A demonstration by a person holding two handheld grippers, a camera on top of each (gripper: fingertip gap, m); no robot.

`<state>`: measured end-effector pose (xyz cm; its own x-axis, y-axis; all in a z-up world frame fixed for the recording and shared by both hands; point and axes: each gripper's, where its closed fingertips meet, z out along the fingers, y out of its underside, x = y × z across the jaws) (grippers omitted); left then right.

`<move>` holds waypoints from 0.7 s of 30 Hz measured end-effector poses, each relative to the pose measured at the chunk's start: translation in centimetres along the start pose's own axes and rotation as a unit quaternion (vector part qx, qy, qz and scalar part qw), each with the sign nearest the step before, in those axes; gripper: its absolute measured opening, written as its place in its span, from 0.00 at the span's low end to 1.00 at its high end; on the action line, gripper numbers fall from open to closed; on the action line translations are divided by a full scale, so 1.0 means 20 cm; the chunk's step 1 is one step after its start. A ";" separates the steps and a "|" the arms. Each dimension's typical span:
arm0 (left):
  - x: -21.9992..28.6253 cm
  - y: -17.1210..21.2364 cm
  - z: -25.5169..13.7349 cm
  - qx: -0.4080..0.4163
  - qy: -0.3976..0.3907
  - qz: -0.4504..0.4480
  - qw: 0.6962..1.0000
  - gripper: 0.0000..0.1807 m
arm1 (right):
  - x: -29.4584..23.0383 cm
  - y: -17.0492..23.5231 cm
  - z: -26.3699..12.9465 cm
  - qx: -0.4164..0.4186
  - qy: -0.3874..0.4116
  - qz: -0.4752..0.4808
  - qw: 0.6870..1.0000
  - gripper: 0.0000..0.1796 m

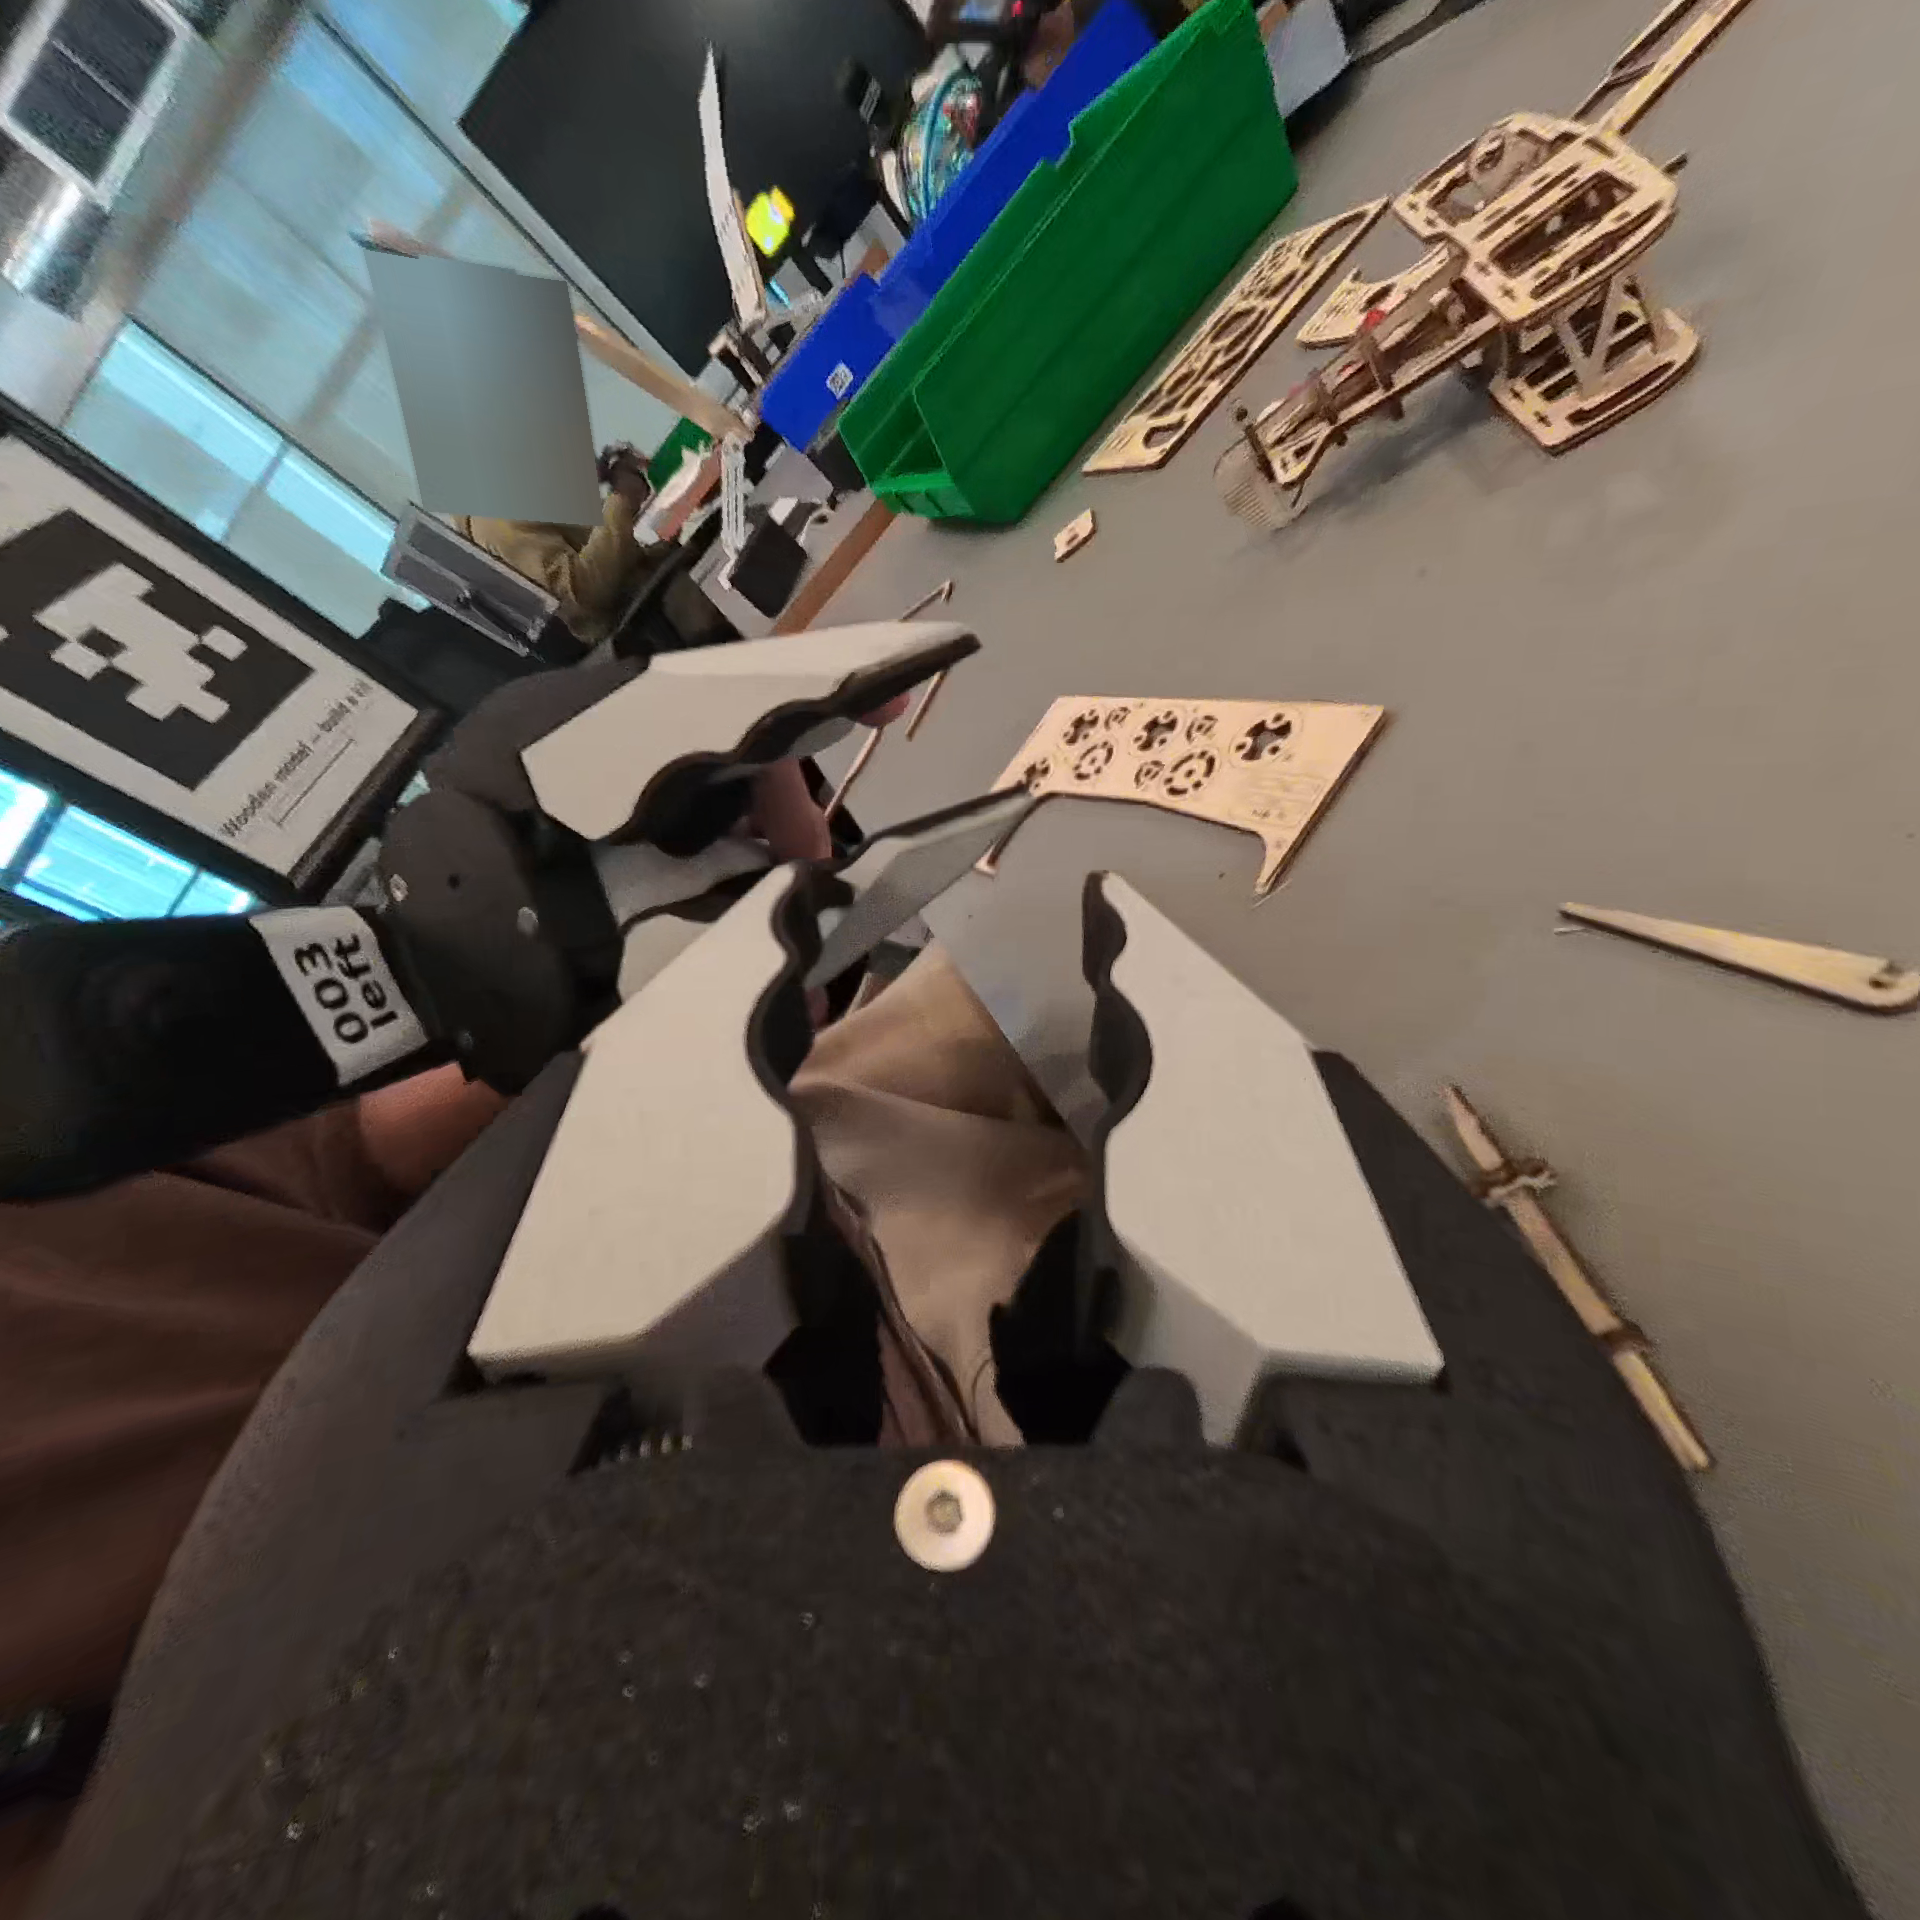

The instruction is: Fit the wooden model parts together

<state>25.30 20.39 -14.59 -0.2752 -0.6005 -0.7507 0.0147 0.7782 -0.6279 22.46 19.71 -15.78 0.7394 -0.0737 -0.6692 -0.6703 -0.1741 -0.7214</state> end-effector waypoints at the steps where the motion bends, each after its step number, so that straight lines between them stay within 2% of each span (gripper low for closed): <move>1: 0.00 0.00 0.00 0.003 0.000 -0.002 1.000 0.13 | 0.01 -0.01 0.01 0.000 0.003 -0.003 1.000 0.30; 2: -0.01 0.01 0.00 0.000 0.004 -0.004 1.000 0.14 | 0.02 -0.02 0.00 0.001 0.006 -0.007 1.000 0.29; 4: 0.00 0.04 0.02 -0.009 0.003 0.018 1.000 0.15 | -0.10 -0.13 -0.05 0.038 -0.046 -0.005 0.998 0.28; 5: 0.01 0.06 0.03 -0.011 0.004 0.023 1.000 0.15 | -0.11 -0.15 -0.05 0.031 -0.033 -0.030 0.999 0.28; 7: 0.02 0.06 0.04 -0.011 0.009 0.022 1.000 0.14 | 0.01 -0.13 -0.04 0.001 0.052 -0.098 0.994 0.28; 10: 0.04 0.06 0.04 -0.010 0.019 0.001 1.000 0.14 | 0.05 -0.05 0.01 -0.027 0.034 -0.078 0.996 0.34; 11: 0.05 0.06 0.04 -0.011 0.022 -0.004 1.000 0.14 | 0.11 -0.01 0.00 -0.049 0.062 -0.097 0.992 0.33; 13: 0.04 0.12 0.04 -0.036 0.024 -0.014 0.999 0.11 | 0.28 -0.07 -0.14 -0.039 0.155 -0.136 0.978 0.27; 15: 0.00 0.23 0.04 -0.080 0.022 -0.046 0.995 0.08 | 0.39 -0.11 -0.32 -0.048 0.189 -0.156 0.968 0.28; 17: -0.03 0.33 0.05 -0.115 0.043 -0.100 0.987 0.05 | 0.45 0.00 -0.40 -0.113 0.184 -0.193 0.957 0.30; 19: 0.00 0.39 0.07 -0.129 0.096 -0.166 0.973 0.06 | 0.50 0.11 -0.42 -0.150 0.191 -0.263 0.934 0.25; 21: 0.05 0.40 0.07 -0.129 0.147 -0.211 0.958 0.08 | 0.49 0.16 -0.36 -0.160 0.179 -0.289 0.927 0.20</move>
<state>26.51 25.77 -20.73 -0.4640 -0.8231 -0.3275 -0.3851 0.5204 -0.7622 28.12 11.35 -23.38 0.9810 -0.1886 -0.0446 -0.1454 -0.5637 -0.8131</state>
